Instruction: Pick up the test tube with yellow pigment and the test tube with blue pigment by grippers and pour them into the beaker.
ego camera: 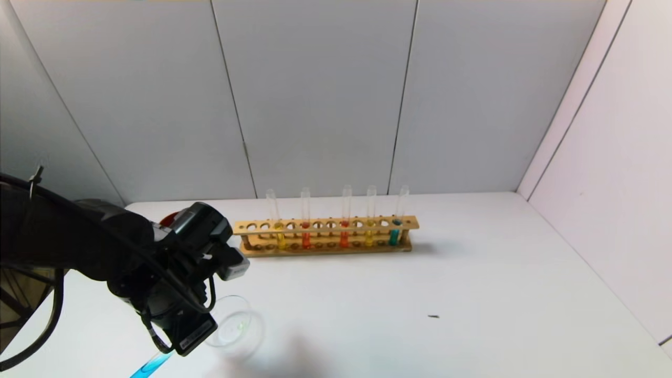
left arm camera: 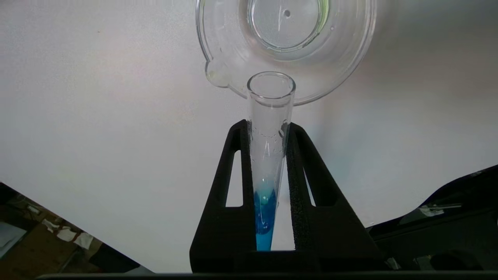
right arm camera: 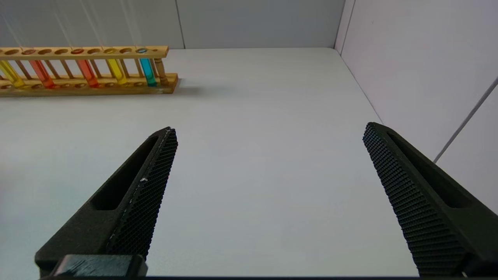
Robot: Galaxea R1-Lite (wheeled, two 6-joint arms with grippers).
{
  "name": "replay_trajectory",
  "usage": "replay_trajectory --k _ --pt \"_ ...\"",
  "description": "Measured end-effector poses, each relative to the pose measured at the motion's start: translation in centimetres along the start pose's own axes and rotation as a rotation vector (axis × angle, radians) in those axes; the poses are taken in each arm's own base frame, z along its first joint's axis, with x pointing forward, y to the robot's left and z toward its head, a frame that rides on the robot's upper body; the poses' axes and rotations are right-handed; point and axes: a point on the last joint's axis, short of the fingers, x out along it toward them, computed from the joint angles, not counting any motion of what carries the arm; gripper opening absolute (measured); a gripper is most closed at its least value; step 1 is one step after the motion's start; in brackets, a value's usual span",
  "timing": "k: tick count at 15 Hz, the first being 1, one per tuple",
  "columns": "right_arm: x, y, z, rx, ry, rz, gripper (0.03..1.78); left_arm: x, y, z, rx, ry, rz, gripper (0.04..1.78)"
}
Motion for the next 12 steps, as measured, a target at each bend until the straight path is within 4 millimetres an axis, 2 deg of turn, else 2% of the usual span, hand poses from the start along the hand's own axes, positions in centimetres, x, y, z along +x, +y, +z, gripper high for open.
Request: replay_trajectory --k 12 --pt "0.0 0.0 0.0 0.000 0.000 0.001 1.74 0.8 0.6 1.7 0.045 0.155 0.000 0.30"
